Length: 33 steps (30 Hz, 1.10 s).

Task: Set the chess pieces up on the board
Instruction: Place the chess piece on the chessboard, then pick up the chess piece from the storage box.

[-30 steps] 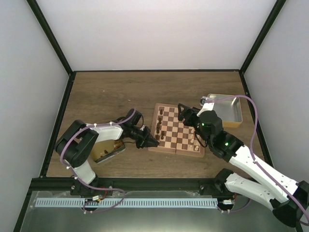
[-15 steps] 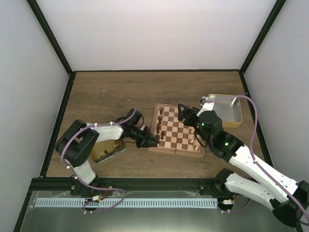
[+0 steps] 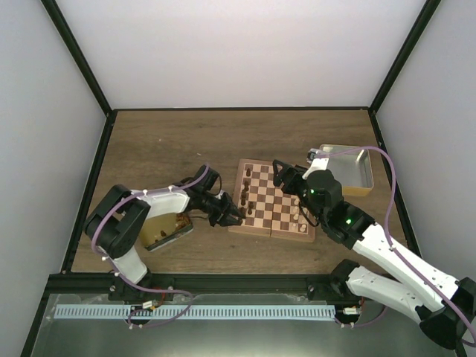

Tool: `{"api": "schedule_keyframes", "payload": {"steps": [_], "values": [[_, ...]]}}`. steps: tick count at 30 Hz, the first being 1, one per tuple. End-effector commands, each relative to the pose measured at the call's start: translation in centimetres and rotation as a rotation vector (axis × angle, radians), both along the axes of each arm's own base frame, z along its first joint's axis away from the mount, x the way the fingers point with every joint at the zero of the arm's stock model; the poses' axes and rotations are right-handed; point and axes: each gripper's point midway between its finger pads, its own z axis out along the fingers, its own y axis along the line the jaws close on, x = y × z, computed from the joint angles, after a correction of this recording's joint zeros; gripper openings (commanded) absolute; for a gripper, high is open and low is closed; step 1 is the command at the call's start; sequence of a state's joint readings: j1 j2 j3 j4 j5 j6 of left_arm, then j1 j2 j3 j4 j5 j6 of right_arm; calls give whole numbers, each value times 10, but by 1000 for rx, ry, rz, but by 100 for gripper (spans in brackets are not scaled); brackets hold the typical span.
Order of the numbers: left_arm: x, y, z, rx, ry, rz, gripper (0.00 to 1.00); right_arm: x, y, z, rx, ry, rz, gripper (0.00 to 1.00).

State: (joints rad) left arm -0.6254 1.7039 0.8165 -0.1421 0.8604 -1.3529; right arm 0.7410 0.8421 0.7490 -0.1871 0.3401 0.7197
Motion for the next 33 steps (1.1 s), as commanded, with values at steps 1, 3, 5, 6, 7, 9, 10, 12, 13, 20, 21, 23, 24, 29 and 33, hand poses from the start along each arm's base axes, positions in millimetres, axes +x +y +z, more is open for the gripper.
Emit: {"api": "schedule_keyframes", "payload": {"steps": [1,3,5,6,7,9,10,12,13,20,21,23,24,29,33], "values": [[-2,8,15,29,-58,-29,31,1,0,-1,10,-3,-5,84],[-6,13,17,41,-72,-37,36,2,0,-1,9,-4,-1,84],[-8,15,19,37,-85,-49,38,2,2,-2,7,-3,3,84],[-8,16,20,45,-93,-56,38,2,3,-2,8,-3,6,84],[-6,18,22,53,-112,-61,38,2,3,-2,8,-2,8,84],[-1,25,27,84,-170,-70,37,2,4,-2,9,0,14,84],[5,31,32,113,-209,-67,37,2,5,-3,9,1,18,84],[16,44,43,168,-294,-66,37,2,7,-4,7,5,26,84],[21,52,50,193,-345,-69,37,1,7,-5,5,7,30,84],[32,144,59,660,-583,-102,41,3,26,-16,-14,35,106,84],[29,159,54,730,-582,-106,41,3,31,-17,-20,38,132,84],[24,191,43,861,-565,-103,36,4,38,-19,-20,48,159,84],[20,204,37,906,-551,-99,33,5,40,-20,-21,52,165,84],[16,241,15,920,-508,-8,26,9,50,-24,-20,69,184,83],[26,246,11,913,-506,21,26,13,57,-28,-23,99,201,82]]}}
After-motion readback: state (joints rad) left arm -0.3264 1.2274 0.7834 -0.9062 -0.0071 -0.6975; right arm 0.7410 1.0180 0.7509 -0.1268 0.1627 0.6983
